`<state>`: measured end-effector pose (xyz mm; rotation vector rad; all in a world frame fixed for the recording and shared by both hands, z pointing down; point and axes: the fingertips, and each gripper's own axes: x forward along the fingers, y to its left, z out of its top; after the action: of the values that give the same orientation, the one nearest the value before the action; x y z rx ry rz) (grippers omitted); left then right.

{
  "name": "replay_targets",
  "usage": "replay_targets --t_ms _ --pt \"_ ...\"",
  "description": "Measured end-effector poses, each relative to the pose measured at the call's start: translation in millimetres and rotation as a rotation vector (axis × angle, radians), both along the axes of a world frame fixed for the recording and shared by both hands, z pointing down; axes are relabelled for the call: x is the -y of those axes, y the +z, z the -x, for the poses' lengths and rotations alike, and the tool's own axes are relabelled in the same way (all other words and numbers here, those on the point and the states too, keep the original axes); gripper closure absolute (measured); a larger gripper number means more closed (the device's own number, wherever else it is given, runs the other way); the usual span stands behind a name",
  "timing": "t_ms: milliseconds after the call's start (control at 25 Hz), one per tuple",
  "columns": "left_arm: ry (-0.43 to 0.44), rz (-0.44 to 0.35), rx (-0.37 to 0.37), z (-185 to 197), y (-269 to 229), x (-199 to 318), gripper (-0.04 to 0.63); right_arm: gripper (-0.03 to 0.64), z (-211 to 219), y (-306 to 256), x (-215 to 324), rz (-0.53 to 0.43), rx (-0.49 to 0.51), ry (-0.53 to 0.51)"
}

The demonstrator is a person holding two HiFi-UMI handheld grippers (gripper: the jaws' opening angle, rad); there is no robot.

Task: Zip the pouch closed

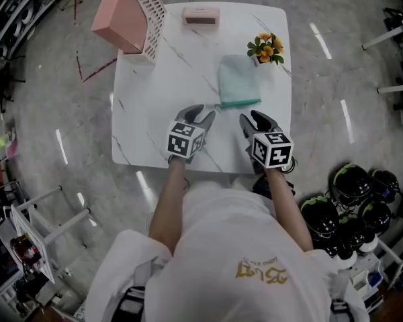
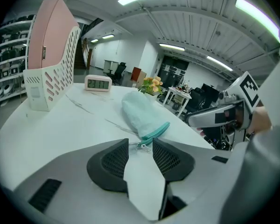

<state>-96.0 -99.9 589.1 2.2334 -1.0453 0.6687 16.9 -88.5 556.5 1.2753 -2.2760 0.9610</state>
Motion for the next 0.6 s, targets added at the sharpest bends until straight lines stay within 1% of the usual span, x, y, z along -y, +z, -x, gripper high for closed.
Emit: replay_targets --t_ms 240,440,600 --pt "0.005 0.019 0.030 3.6 12.7 4.7 0.419 0.472 19.1 19.5 -0.9 0.036 -0.020 -0.076" --pt "0.023 0.012 0.025 -0.8 18.4 14.9 0.419 0.474 45.8 39.0 -1.2 0.059 -0.031 -0.157" --pt "0.052 0.014 0.026 -6.8 24.9 17.1 0.417 0.474 60.1 48.9 -1.3 0.075 -0.034 -0.184"
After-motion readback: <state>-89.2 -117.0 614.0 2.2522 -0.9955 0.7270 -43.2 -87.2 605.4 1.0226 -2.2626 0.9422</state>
